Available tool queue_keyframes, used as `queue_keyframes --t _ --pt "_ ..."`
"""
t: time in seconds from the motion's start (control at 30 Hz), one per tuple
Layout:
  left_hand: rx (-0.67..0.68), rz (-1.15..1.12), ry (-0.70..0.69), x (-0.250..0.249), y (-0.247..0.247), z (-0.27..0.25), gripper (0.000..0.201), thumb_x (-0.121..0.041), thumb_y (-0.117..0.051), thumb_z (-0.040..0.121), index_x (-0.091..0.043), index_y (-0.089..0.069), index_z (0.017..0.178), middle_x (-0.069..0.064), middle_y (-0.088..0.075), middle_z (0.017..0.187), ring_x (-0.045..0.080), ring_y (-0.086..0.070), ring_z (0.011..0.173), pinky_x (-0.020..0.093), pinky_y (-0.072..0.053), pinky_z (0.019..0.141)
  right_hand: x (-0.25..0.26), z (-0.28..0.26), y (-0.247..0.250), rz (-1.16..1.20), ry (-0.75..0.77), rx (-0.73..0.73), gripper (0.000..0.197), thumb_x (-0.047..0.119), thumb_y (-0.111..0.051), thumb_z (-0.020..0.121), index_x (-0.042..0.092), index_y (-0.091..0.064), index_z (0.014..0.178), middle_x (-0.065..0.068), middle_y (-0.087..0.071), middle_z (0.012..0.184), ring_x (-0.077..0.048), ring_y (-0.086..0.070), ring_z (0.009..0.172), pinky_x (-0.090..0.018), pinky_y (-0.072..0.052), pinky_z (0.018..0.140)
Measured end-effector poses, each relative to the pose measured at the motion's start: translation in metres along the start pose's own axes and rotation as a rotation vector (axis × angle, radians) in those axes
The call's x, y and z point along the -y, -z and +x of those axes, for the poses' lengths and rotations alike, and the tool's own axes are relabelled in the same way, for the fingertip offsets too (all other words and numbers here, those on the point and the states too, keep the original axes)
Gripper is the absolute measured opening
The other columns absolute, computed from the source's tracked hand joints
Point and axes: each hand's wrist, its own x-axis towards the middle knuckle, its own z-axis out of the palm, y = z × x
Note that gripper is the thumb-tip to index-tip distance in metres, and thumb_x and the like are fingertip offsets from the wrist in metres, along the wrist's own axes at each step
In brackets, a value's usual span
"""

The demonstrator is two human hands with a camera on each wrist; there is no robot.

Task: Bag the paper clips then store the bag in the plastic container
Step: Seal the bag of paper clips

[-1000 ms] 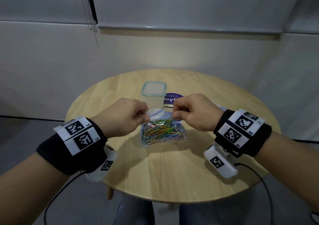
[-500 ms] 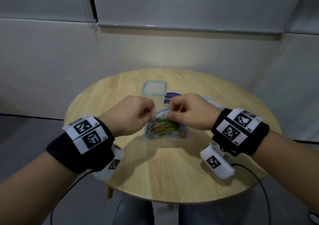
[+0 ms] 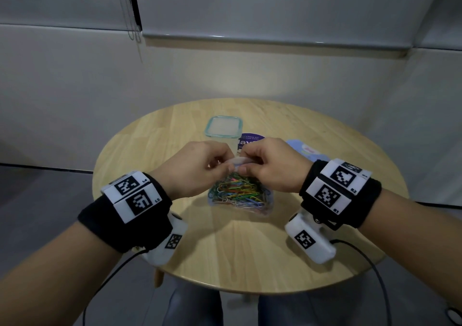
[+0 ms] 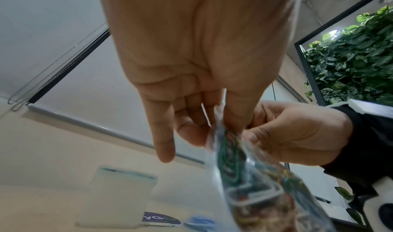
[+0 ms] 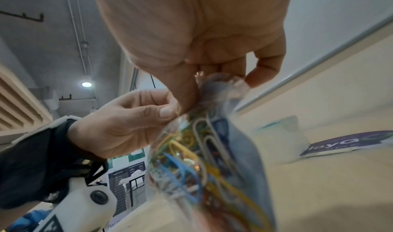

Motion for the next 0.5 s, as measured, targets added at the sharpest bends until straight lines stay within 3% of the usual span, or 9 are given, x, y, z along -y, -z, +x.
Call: queue_keyframes --t 0.13,0.23,0.33,0.5 --pt "-0.008 0.012 -0.024 -0.001 0.000 -0.001 0.013 -0.020 -0.061 0.089 -0.017 -0.063 0.077 -0.001 -0.062 0.073 0.016 -0.055 0.071 0.028 -0.044 0.066 0.001 -0.001 -0.002 0.056 0.016 -0.008 0.037 0.019 -0.064 0.085 0.022 -0.042 0.056 0.005 -0.042 0.056 -0.011 -0.039 0.054 -0.029 -0.033 0.057" --pt "-0.051 -0.020 0.034 0.004 0.002 0.001 0.012 -0.021 -0.062 0.089 -0.017 -0.063 0.078 0.001 -0.063 0.071 0.013 -0.052 0.066 0.030 -0.044 0.065 -0.004 -0.004 0.006 0.140 -0.021 0.021 0.022 0.023 -0.065 0.086 0.022 -0.055 0.066 0.007 -0.053 0.060 -0.008 -0.046 0.056 -0.025 -0.037 0.058" --pt "-0.070 -0.135 0.089 0.012 0.004 0.002 0.012 -0.019 -0.064 0.088 -0.013 -0.065 0.079 0.009 -0.066 0.074 0.015 -0.053 0.066 0.031 -0.043 0.065 -0.012 -0.009 0.014 0.258 -0.071 0.036 0.019 0.009 -0.065 0.085 0.020 -0.060 0.069 0.005 -0.061 0.061 -0.010 -0.054 0.057 -0.023 -0.043 0.059" --pt "-0.014 -0.288 0.106 0.010 0.003 0.004 0.013 -0.022 -0.066 0.087 -0.010 -0.066 0.080 0.005 -0.063 0.070 0.013 -0.053 0.065 0.034 -0.045 0.065 -0.014 -0.009 0.010 0.327 -0.113 0.001 0.024 0.002 -0.061 0.086 0.016 -0.059 0.067 0.000 -0.060 0.062 -0.011 -0.053 0.056 -0.025 -0.045 0.059"
